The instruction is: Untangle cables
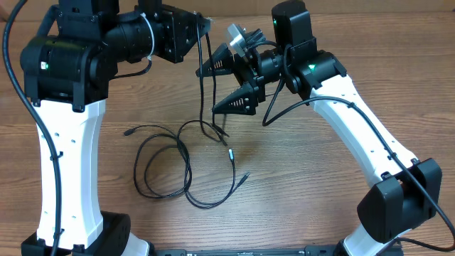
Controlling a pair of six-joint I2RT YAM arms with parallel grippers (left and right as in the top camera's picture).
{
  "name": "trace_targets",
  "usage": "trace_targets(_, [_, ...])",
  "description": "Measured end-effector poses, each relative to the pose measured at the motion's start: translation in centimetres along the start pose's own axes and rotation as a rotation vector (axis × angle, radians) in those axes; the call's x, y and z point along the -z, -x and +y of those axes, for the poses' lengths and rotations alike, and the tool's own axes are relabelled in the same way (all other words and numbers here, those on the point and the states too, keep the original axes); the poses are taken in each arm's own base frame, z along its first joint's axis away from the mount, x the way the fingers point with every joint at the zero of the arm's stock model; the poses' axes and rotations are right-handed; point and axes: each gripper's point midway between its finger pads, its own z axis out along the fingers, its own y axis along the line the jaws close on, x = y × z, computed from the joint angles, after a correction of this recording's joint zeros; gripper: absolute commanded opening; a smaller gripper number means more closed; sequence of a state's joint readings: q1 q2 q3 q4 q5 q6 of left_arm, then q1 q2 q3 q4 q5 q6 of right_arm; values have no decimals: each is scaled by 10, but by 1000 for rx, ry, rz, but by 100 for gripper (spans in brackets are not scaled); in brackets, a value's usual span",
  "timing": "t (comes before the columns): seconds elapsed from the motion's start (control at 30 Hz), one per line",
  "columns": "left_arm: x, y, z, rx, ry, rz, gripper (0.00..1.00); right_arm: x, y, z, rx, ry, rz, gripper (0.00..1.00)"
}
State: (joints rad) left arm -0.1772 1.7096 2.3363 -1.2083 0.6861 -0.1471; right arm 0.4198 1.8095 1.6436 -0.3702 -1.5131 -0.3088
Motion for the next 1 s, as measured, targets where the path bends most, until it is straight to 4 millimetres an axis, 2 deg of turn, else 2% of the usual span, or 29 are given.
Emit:
trace_targets(0.3, [1, -5, 15, -2, 83, 16, 4, -6, 1, 6, -23, 37, -2, 100])
trace_targets(0.43, [-1, -6, 23, -7, 141, 17, 4, -20, -1, 14, -34, 72, 8, 100])
trace_targets(0.6, [-15, -11, 34, -2, 184, 48, 4, -39, -2, 24, -32, 120, 20, 100])
trace_targets(0.63, [-19, -12, 37, 0, 194, 56, 4, -41, -3, 25, -33, 125, 22, 92])
trace_targets(0.67, [-22, -13, 41, 3, 204, 61, 4, -42, -3, 26, -35, 129, 23, 66])
trace_targets(0.7, [-25, -14, 46, 8, 215, 69, 4, -43, -3, 26, -40, 130, 24, 9])
trace_targets(0.73, [-28, -15, 50, 12, 225, 75, 4, -43, -3, 26, -41, 130, 24, 4])
trace_targets(0.83, [-35, -18, 59, 23, 244, 93, 4, -43, -2, 26, -47, 130, 24, 4])
trace_targets(1.0, [-37, -19, 62, 26, 248, 97, 4, -40, -2, 23, -54, 115, 23, 4])
